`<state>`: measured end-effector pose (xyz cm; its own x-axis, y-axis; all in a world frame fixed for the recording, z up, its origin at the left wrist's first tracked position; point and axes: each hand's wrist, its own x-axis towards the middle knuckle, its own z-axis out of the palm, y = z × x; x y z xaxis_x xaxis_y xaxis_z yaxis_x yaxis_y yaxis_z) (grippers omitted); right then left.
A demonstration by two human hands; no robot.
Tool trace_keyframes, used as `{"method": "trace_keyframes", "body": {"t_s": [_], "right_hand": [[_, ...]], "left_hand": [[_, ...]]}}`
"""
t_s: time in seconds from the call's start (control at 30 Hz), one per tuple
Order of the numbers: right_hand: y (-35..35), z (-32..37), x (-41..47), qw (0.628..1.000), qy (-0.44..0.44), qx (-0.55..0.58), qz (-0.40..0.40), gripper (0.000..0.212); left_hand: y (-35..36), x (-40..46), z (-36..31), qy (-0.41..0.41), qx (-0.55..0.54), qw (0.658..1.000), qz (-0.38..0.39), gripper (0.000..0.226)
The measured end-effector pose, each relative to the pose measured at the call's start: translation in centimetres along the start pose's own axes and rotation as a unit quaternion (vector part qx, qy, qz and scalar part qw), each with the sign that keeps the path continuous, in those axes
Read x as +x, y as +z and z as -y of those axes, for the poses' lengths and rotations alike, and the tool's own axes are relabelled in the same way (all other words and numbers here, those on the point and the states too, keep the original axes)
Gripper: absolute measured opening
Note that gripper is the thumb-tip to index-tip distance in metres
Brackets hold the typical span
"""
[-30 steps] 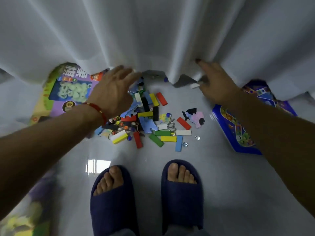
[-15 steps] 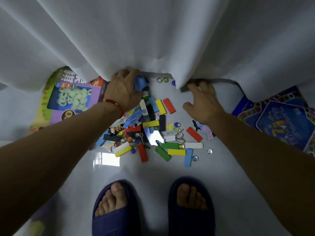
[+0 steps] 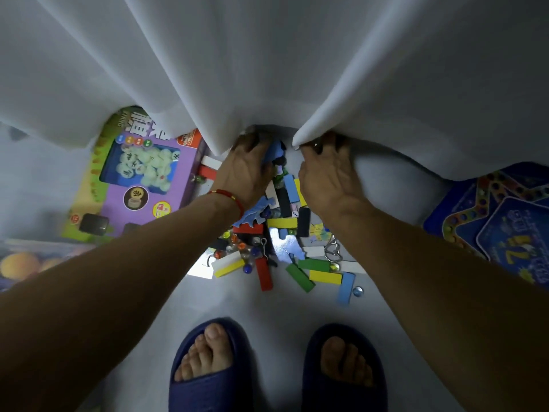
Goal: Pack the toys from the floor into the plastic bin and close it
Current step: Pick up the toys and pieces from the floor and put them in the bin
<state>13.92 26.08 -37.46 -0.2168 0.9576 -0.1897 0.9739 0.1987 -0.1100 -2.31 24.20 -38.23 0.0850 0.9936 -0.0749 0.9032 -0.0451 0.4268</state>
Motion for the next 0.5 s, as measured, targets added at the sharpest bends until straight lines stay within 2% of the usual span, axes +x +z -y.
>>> {"method": "trace_keyframes", "body": {"t_s": [0.1, 0.2, 0.33, 0.4, 0.5], "right_hand": [[0.5, 0.7, 0.0, 0.998, -0.04, -0.036, 0.012, 0.05], [0.5, 0.8, -1.0, 0.999, -0.043, 0.023, 0.001, 0.052], [0.5, 0.7, -3.3, 0.992, -0.085, 0.073, -0.057, 0.04], [0.5, 0.6, -3.8, 0.99, -0.065, 0.115, -0.053, 0.043], [0.7, 0.7, -4.2, 0.989, -0.055, 0.134, -0.018, 0.053]], "left_hand": [[0.7, -1.5, -0.7, 0.025, -0.015, 1.0, -0.008, 0.048], [0.8, -2.7, -0.7, 0.039, -0.047, 0.998, -0.028, 0.047], [0.2, -3.0, -0.1, -0.03, -0.091, 0.995, -0.011, 0.052], [-0.3, -2.5, 0.2, -0.06, -0.106, 0.993, 0.002, 0.057], [-1.6, -1.6, 0.2, -0.054, -0.087, 0.994, 0.039, 0.062]]}}
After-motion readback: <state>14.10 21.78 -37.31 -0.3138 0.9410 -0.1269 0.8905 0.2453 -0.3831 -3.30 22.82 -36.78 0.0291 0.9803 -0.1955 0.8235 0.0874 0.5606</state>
